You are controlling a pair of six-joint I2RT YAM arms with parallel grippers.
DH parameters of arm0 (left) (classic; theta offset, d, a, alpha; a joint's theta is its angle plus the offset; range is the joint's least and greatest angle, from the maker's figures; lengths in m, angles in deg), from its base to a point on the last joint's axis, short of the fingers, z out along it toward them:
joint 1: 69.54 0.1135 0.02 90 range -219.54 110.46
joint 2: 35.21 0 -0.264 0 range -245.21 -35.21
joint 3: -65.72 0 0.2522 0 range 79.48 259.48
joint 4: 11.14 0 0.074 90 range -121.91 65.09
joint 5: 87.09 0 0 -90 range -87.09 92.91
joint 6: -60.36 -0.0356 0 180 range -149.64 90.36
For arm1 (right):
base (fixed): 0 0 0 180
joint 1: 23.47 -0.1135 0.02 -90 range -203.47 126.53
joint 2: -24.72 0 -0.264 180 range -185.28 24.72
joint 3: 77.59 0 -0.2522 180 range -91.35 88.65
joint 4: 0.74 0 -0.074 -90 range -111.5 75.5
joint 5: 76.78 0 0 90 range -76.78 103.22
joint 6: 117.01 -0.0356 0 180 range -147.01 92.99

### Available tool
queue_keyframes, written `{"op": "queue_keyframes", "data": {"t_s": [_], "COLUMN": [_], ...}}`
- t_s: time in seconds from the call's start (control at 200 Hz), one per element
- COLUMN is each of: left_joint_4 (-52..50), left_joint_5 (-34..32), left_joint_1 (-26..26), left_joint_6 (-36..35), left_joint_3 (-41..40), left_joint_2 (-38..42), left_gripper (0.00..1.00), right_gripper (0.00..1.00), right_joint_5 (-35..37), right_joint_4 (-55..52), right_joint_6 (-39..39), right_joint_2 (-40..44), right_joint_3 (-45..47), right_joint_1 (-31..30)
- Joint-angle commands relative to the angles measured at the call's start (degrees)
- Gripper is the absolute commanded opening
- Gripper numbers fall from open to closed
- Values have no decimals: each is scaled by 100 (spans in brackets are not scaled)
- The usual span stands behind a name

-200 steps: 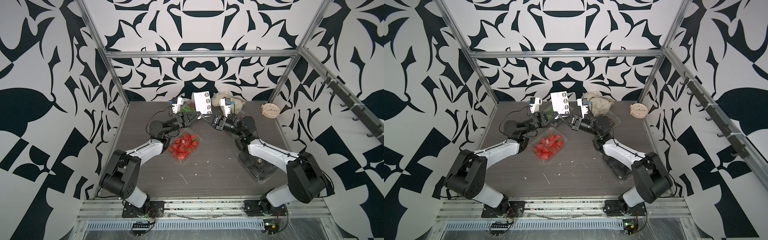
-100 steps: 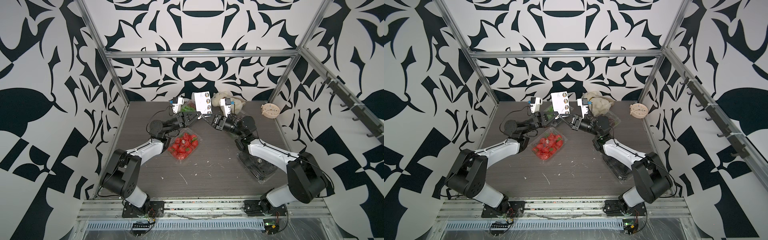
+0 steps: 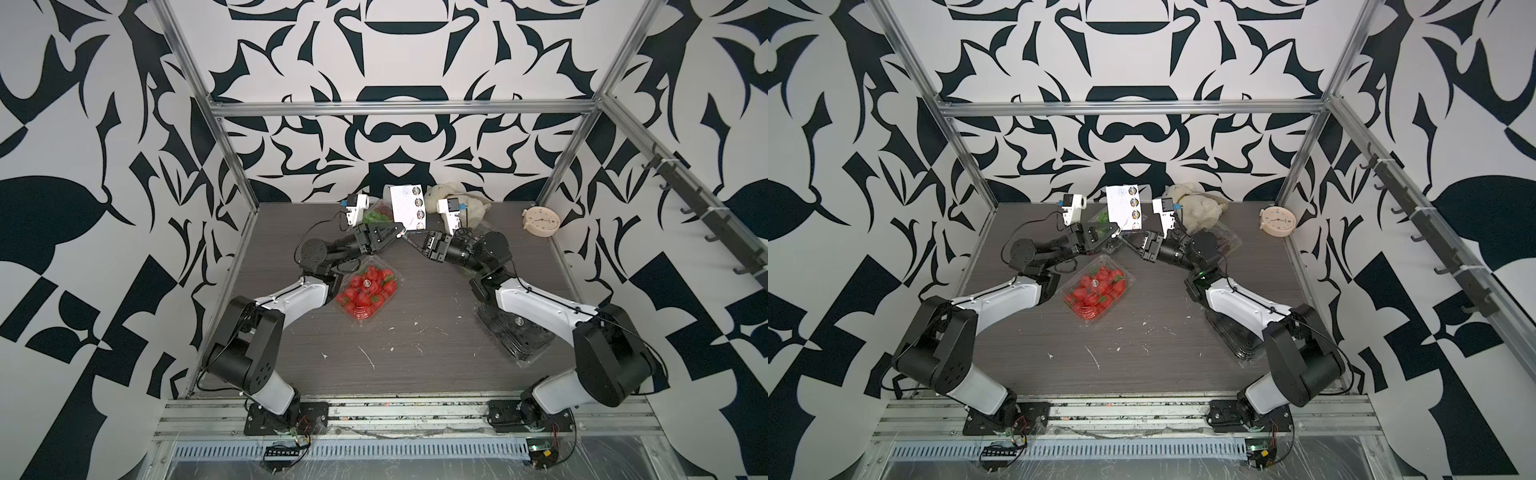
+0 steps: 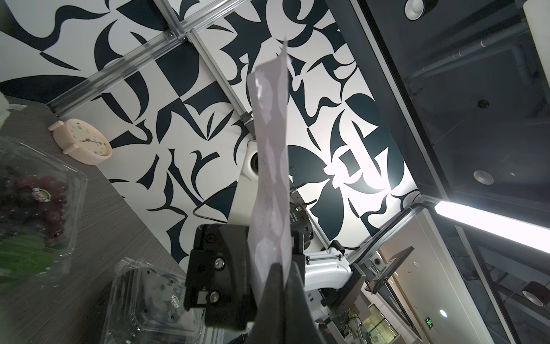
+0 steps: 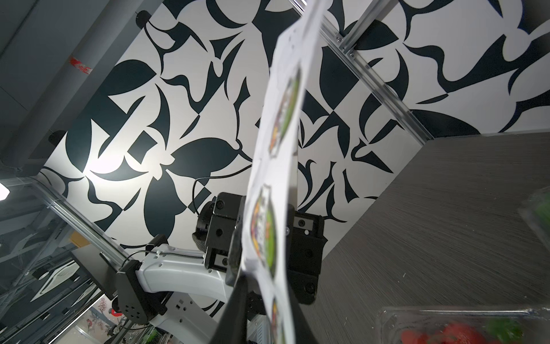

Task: Label fruit boxes
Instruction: Adjust the label sticker.

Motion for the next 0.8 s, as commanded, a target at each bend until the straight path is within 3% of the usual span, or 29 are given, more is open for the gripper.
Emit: {"op": "queue_keyframes", "data": {"t_s": [0.0, 0.265, 0.535, 0.655, 0.795], "left_joint_4": [132, 123, 131, 139, 140], "left_joint_5": [151, 21, -87, -83, -65], "left_joint_1": [-83, 174, 236, 230, 232], "left_joint_6": [-3, 15, -115, -143, -179], "left_joint_3": [104, -55, -137, -139, -173], "left_joint_2": [-63, 69, 26, -37, -12], "left_gripper": [0, 0, 0, 0, 0], "right_gripper": [21, 23, 26, 25, 26], "right_joint_5": [-43, 228, 823, 1104, 1146], "right_joint_4": [144, -210, -1718, -2525, -3070], "right_joint_6": [113, 280, 1134, 1590, 1833], "right_joint_2": [234, 608, 1814, 2144, 1897], "right_joint_3": [-185, 273, 606, 330, -232], "right_joint_1": [-58, 124, 186, -20, -364]}}
